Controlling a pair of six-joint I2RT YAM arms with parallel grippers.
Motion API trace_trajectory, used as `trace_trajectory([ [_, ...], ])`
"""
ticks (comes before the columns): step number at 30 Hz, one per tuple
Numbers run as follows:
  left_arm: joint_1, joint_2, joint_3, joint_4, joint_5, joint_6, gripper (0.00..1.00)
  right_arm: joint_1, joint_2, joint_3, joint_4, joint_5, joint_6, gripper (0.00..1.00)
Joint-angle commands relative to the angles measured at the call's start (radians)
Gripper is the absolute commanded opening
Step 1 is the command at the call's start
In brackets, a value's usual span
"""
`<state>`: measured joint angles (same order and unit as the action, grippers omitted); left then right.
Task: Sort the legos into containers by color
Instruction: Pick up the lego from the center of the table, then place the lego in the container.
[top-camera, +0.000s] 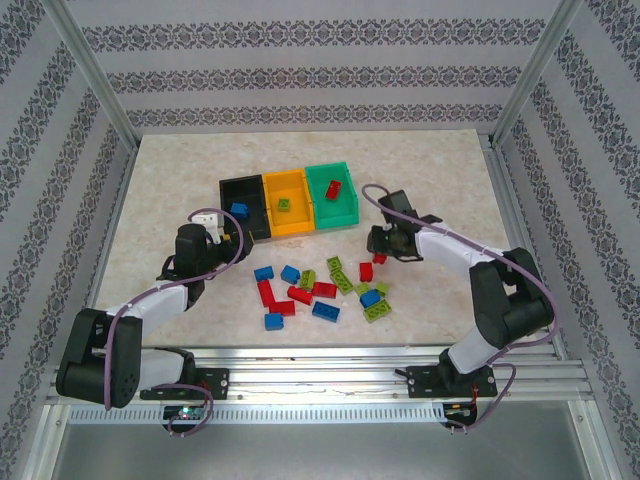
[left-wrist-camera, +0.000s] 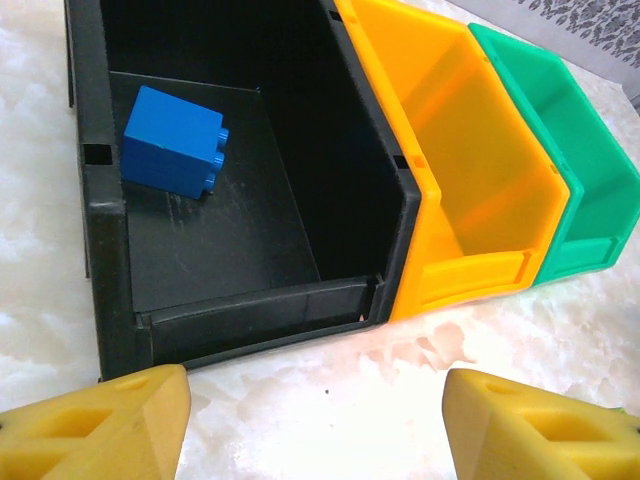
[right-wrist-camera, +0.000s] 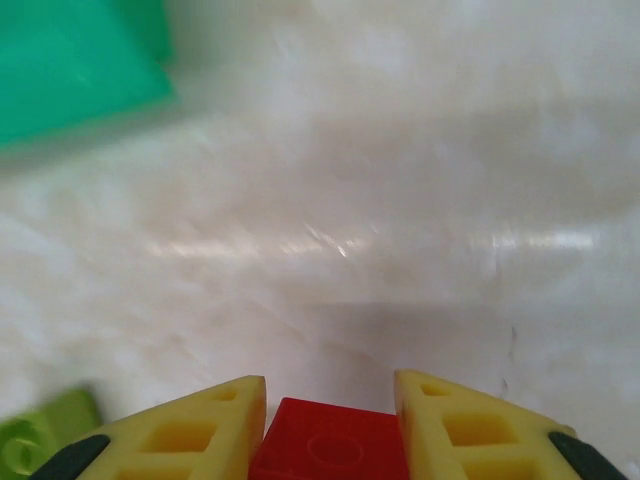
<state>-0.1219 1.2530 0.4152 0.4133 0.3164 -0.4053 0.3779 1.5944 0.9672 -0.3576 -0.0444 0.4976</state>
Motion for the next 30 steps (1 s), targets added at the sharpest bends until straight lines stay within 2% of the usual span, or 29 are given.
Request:
trace_trajectory([
  [1, 0.012, 0.011, -0.009, 0.058, 0.025, -0.011, 0.67, 0.024, 0.052, 0.136, 0.016, -0.025, -0.022, 0.33],
  [9, 0.012, 0.012, -0.006, 0.056, 0.029, -0.007, 0.68, 0.061, 0.303, 0.528, -0.010, -0.065, -0.054, 0.35],
  [14, 0.013, 0.007, -0.009, 0.052, 0.027, -0.005, 0.68, 0.058, 0.406, 0.681, -0.056, -0.063, -0.070, 0.45],
  [16, 0.012, 0.005, -0.008, 0.050, 0.030, -0.004, 0.68, 0.061, 0.394, 0.664, -0.053, -0.065, -0.068, 0.52],
  [19, 0.012, 0.005, -0.008, 0.051, 0.034, -0.007, 0.68, 0.067, 0.346, 0.588, -0.037, -0.057, -0.073, 0.56],
  [30, 0.013, 0.015, -0.011, 0.062, 0.037, -0.017, 0.68, 0.098, 0.023, 0.113, -0.020, -0.007, -0.106, 0.57],
])
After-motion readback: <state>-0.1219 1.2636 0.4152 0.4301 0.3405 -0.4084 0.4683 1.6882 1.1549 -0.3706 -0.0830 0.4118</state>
